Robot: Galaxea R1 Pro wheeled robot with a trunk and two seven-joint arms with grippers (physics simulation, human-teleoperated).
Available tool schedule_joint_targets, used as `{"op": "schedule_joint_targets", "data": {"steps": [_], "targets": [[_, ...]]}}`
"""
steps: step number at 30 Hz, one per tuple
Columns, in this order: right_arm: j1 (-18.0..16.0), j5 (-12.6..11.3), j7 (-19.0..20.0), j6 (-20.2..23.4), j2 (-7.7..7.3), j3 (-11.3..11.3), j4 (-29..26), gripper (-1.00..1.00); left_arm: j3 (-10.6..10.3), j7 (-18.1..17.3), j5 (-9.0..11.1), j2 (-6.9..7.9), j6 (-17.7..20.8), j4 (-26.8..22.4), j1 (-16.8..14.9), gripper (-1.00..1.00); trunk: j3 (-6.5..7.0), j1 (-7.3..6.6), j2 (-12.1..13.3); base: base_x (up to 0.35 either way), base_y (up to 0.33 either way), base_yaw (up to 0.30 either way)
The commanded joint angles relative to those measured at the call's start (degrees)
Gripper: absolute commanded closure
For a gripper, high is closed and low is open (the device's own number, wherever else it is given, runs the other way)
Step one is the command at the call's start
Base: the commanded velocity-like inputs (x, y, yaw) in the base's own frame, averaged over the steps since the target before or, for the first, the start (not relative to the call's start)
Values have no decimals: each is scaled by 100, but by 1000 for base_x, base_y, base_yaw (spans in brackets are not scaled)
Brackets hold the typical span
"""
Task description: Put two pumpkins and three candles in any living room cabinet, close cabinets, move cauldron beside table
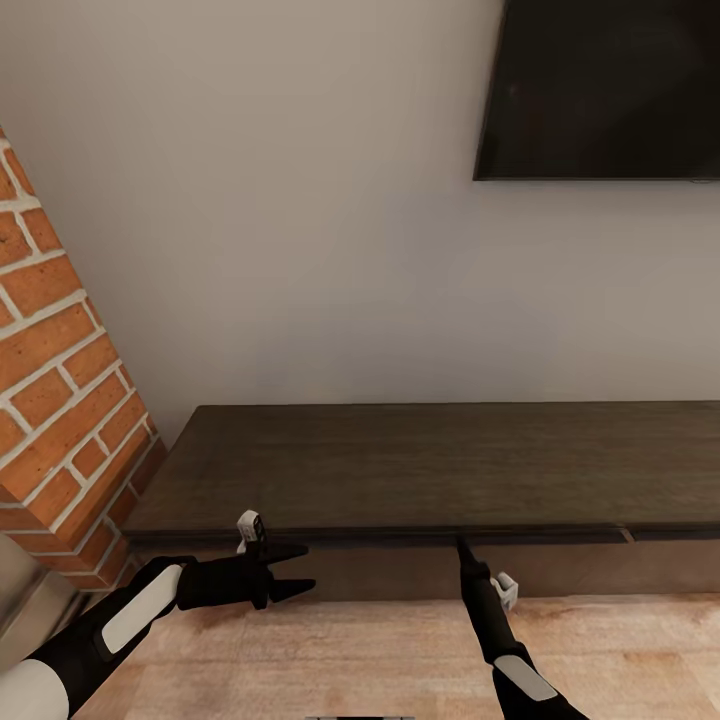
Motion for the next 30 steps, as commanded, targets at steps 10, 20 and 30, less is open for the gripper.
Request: {"op": "schedule_joint_targets", "data": {"steps": [10,20,30], "targets": [[-3,-55,46,-37,-2,60,-109,100,-25,-9,17,-3,21,5,-8,-100,-4,-2,-3,0,0,0],[-4,-55,43,-37,3,60,-109,100,-25,-6,15,-3,21,26,-8,-100,-4,-2,-3,0,0,0],[-4,-55,44,-37,7,61,-109,100,-21,-14,17,-2,22,29,-7,-100,-4,-2,-3,-32,0,0]]}}
